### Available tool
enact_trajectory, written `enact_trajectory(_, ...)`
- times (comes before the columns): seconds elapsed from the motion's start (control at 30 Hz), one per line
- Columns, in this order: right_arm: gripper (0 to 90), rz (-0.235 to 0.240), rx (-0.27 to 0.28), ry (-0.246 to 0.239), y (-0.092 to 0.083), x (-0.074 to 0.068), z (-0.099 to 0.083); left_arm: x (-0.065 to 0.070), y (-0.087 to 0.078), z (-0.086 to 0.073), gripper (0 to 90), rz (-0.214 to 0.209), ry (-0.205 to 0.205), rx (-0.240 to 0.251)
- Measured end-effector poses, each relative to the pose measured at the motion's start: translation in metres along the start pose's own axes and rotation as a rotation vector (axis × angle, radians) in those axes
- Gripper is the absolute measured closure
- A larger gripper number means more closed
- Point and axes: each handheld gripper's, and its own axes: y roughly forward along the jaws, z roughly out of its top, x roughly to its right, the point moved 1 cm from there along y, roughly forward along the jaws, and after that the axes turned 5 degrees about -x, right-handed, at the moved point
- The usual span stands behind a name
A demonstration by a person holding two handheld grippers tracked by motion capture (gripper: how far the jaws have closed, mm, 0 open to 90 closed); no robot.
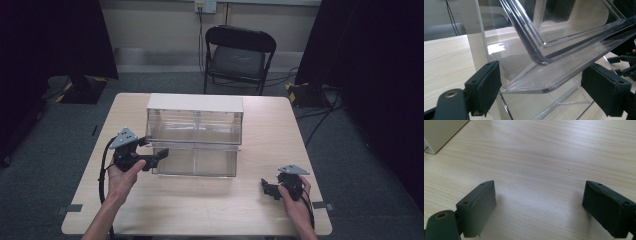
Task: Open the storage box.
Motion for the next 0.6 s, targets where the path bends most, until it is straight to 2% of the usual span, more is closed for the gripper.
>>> enact_trajectory(0.6, 10.9, 0.000, 0.000, 0.000, 0.0000, 0.0000, 0.0000, 0.0001, -0.0002, 0.0001, 16.2, -0.001, -0.001, 0.000)
